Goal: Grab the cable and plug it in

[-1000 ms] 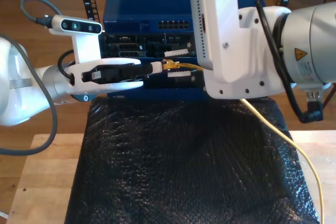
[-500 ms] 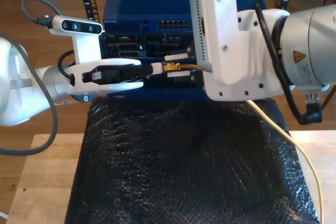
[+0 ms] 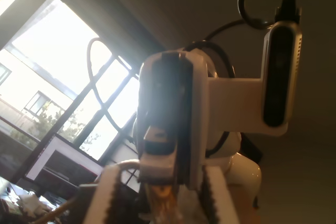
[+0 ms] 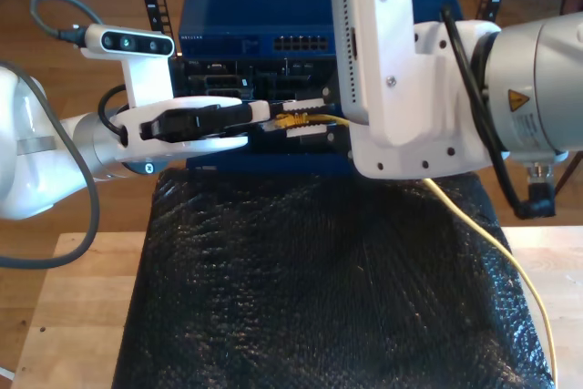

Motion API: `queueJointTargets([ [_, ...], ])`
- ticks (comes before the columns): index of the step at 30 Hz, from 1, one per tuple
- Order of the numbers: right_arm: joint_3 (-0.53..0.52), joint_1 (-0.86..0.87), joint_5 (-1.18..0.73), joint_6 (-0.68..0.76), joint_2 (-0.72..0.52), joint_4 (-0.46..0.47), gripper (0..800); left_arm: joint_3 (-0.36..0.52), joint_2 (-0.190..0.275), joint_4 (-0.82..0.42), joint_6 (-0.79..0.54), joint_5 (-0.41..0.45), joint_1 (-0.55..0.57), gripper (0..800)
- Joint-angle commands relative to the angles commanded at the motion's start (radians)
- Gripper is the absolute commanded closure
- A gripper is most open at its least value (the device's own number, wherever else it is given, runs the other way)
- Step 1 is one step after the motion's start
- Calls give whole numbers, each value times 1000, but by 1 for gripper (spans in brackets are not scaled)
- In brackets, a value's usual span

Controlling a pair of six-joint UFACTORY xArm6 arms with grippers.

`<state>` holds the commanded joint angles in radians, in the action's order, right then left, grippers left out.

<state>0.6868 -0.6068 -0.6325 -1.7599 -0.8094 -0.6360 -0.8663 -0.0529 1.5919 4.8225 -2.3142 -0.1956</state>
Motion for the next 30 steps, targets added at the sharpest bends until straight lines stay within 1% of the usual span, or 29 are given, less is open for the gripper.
queueJointTargets([
  [4,0,0,0,0,3,-2,798,0,0,17,0,2,-2,270],
  [5,0,0,0,2,5,-2,798,-2,0,26,0,2,-3,247],
  [8,0,0,0,2,6,-3,798,-3,2,35,0,2,-3,236],
  [10,0,0,0,2,6,-6,798,-3,3,37,0,3,-5,200],
  [30,5,11,2,0,9,-6,798,2,3,35,2,5,-5,193],
])
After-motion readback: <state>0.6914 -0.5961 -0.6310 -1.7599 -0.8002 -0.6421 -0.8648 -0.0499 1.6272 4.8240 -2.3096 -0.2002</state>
